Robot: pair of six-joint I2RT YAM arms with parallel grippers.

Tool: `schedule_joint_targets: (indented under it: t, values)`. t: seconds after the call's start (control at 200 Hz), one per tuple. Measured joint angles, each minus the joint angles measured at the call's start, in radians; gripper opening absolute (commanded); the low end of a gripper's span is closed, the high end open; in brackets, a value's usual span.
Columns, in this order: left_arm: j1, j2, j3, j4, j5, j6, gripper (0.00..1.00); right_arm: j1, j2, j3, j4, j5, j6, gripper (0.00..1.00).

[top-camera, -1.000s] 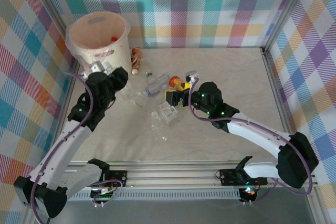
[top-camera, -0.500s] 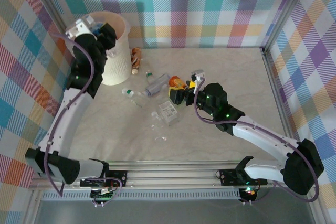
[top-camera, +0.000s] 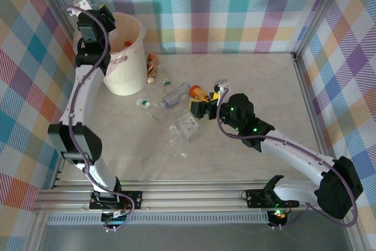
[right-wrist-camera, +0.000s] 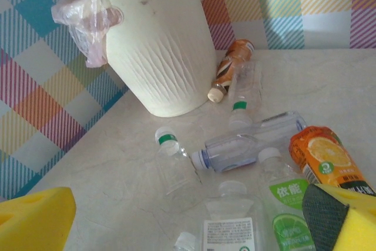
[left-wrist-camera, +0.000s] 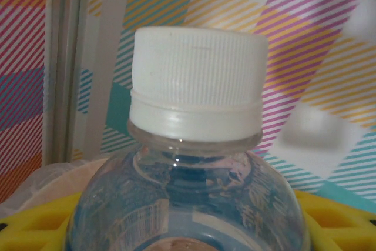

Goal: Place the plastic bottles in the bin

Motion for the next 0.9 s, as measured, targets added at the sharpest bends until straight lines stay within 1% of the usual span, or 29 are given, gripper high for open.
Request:
schedule_joint_targets:
  t: [0.14,0.315,0.42,0.665,0.9]
  values:
    - [0.009,0.1,0.043,-0.043,-0.011,0.015,0.46,0.0,0.0,0.0,-0.039,0.0,0.003,1.0]
    - [0.014,0.288,0.252,-0.178,-0.037,0.042,0.47,0.0,0.0,0.0,-0.057,0.0,0.022,1.0]
    - [0.016,0.357,0.325,-0.248,-0.061,0.06,0.47,0.0,0.0,0.0,-0.068,0.0,0.031,1.0]
    - [0.023,0.396,0.373,-0.34,-0.124,0.088,0.49,0.0,0.0,0.0,-0.083,0.001,0.048,1.0]
    - [0.042,0.422,0.453,-0.394,-0.223,0.113,0.57,0.0,0.0,0.0,-0.099,0.019,0.055,1.0]
